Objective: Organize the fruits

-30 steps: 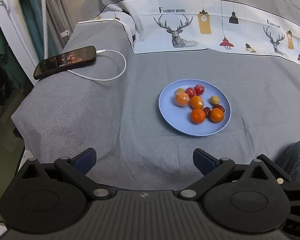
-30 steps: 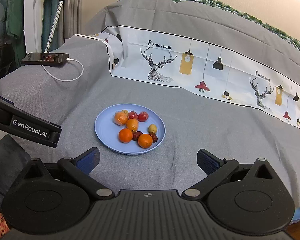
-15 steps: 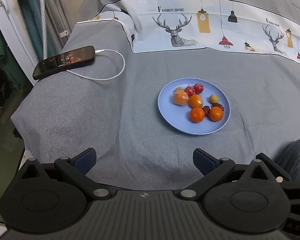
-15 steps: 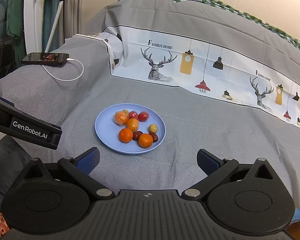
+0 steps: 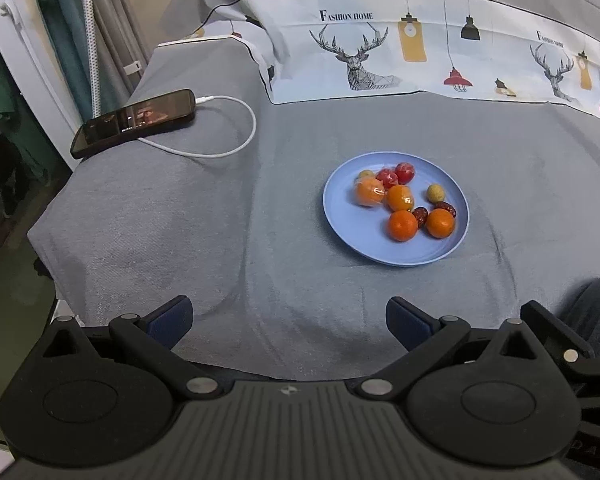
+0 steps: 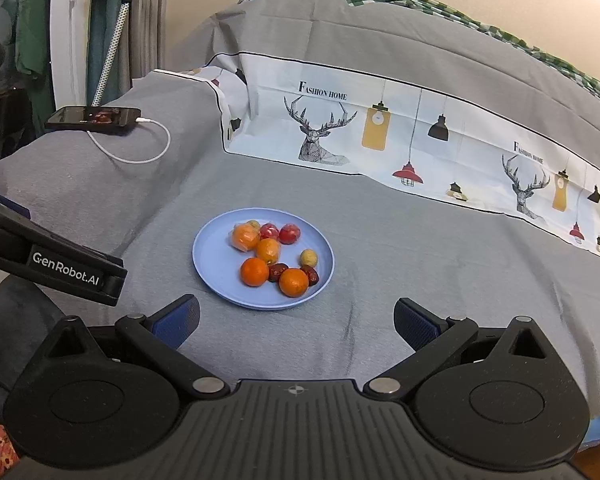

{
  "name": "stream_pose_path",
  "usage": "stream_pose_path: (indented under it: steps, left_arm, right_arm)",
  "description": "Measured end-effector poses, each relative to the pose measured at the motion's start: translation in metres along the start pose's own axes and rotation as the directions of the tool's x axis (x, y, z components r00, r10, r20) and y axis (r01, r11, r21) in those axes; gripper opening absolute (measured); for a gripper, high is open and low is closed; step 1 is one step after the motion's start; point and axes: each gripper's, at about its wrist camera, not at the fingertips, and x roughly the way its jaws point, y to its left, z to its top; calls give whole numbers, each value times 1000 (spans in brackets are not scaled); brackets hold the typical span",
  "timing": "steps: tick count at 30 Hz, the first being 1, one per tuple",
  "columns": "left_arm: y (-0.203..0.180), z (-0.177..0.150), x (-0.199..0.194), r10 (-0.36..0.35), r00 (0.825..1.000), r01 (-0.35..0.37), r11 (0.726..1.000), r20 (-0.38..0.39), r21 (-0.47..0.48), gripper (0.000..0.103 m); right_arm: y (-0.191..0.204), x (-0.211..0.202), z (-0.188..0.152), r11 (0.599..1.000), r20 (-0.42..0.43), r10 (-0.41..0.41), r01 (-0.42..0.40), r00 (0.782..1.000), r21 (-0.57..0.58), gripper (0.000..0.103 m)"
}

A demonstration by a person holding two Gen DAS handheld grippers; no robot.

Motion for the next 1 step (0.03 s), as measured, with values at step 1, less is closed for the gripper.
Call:
stream_pose_path:
  steps: [1]
  left_arm:
    - [1, 1, 0, -6, 1000, 6, 1000, -4, -5, 103]
  right_arm:
    - [0, 0, 0, 1000, 1, 2, -2, 1000, -1, 102]
